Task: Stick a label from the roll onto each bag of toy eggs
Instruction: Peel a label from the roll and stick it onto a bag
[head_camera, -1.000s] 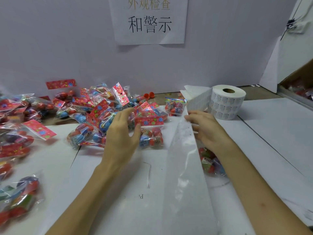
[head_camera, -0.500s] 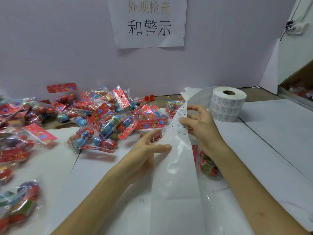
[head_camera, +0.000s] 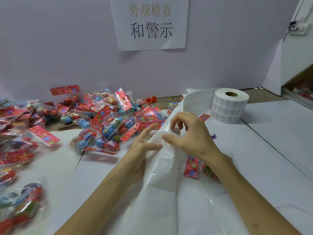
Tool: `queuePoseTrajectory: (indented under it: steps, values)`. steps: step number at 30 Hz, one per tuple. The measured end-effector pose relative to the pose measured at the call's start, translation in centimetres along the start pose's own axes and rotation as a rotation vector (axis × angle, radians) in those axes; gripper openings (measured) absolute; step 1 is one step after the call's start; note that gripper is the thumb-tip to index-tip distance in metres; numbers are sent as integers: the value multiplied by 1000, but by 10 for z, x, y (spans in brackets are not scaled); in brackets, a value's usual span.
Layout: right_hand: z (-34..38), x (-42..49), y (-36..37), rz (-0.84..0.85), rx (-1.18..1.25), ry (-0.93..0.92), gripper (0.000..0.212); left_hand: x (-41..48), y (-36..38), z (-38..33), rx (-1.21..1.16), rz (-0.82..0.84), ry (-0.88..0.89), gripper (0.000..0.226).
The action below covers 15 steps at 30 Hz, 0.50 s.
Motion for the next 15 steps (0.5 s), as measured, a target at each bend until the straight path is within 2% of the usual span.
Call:
queuePoseTrajectory:
  steps: [2,15]
  values:
    - [-3,-1,4,16,-15,10,32,0,0,0,-13,3,8,67]
    - [-7,-2,4,37,54,134,24,2,1,1,-27,42,4,68]
Point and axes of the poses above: each hand's wrist, its own x-axis towards the middle knuckle, its own y-axis out of the palm, z = x × y, the point moved 5 cm from there along x, towards the middle knuckle, and after that the axes turned 5 degrees about -z, right-handed, at the moved point
